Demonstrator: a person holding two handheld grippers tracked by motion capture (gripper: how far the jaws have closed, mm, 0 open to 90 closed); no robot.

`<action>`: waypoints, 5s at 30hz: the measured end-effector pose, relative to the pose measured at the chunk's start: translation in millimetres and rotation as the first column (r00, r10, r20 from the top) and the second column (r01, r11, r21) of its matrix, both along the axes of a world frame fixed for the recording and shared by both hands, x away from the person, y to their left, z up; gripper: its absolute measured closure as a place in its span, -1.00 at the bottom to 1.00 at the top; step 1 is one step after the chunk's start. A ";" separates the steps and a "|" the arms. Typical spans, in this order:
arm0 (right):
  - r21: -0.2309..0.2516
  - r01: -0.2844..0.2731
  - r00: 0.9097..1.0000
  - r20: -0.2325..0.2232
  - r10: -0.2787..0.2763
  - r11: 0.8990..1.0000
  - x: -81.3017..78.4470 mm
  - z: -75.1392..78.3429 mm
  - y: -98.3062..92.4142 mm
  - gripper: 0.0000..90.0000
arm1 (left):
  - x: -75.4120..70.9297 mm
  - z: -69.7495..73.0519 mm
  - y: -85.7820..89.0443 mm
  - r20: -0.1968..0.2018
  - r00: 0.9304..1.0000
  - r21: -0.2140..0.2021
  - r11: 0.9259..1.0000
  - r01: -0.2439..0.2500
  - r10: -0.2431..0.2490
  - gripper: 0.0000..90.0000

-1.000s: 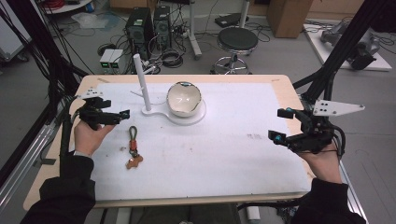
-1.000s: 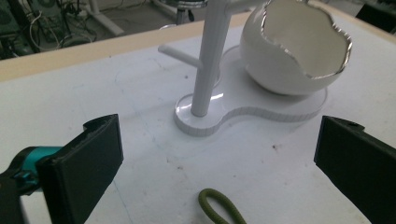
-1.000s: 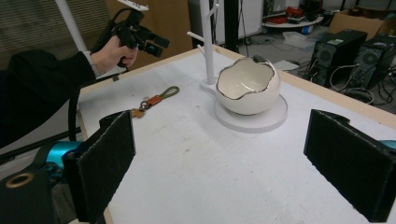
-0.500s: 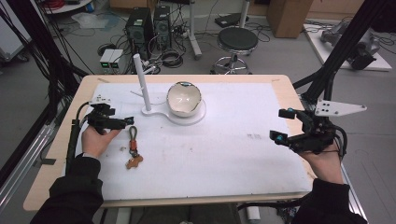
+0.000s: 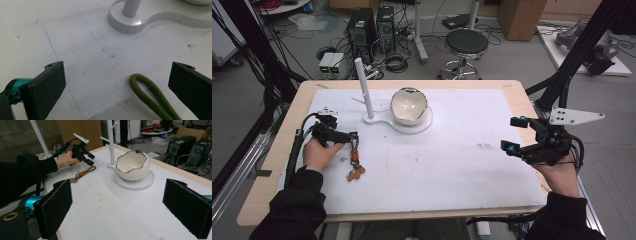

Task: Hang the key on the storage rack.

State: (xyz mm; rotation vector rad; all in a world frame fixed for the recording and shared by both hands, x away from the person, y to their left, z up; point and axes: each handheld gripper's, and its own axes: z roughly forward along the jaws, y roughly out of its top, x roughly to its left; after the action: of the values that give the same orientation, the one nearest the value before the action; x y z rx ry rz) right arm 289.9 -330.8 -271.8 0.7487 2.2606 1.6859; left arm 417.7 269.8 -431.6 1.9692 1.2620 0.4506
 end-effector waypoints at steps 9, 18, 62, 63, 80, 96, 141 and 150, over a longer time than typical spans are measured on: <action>-0.001 -0.007 1.000 0.001 0.007 1.000 0.4 -0.5 1.7 -0.82 | 3.2 -11.3 -4.5 -0.046 0.999 0.038 0.999 0.003 -0.001 -0.96; -0.006 -0.008 1.000 -0.002 0.008 1.000 0.3 -0.8 2.3 -0.82 | 2.5 -10.0 -1.8 -0.049 0.998 0.067 0.997 -0.030 0.034 -0.96; -0.022 -0.014 1.000 -0.016 0.013 1.000 4.4 -6.0 5.8 -0.82 | -29.1 43.2 -3.5 0.065 0.993 0.000 0.995 0.100 -0.100 0.87; -0.017 -0.013 1.000 -0.011 0.013 1.000 4.6 -6.1 5.8 -0.82 | -32.6 51.0 -1.7 0.076 0.991 -0.004 0.994 0.109 -0.108 0.87; -0.030 -0.015 1.000 -0.023 0.014 0.999 7.8 -7.1 10.0 -0.82 | -61.1 141.8 0.9 0.210 0.958 -0.078 0.973 0.215 -0.195 0.88; -0.025 -0.021 0.999 -0.027 0.021 0.999 9.7 -8.6 8.4 -0.82 | -45.3 166.3 -14.2 0.242 0.956 -0.066 0.980 0.190 -0.169 0.88; 0.001 0.015 0.999 -0.039 -0.015 1.000 7.6 -8.3 -7.1 -0.82 | 40.4 143.2 -53.4 0.119 0.986 0.036 0.993 0.112 -0.116 0.73; -0.006 0.007 0.999 -0.039 -0.007 1.000 7.2 -7.7 -3.3 -0.82 | 29.3 155.5 -41.1 0.150 0.984 -0.052 0.993 0.109 -0.100 -0.22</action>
State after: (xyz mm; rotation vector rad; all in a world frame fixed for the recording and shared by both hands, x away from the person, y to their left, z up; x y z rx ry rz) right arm 297.1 -334.1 -279.5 0.7940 2.2845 1.6756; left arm 447.0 228.8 -276.0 1.9052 1.0630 0.4903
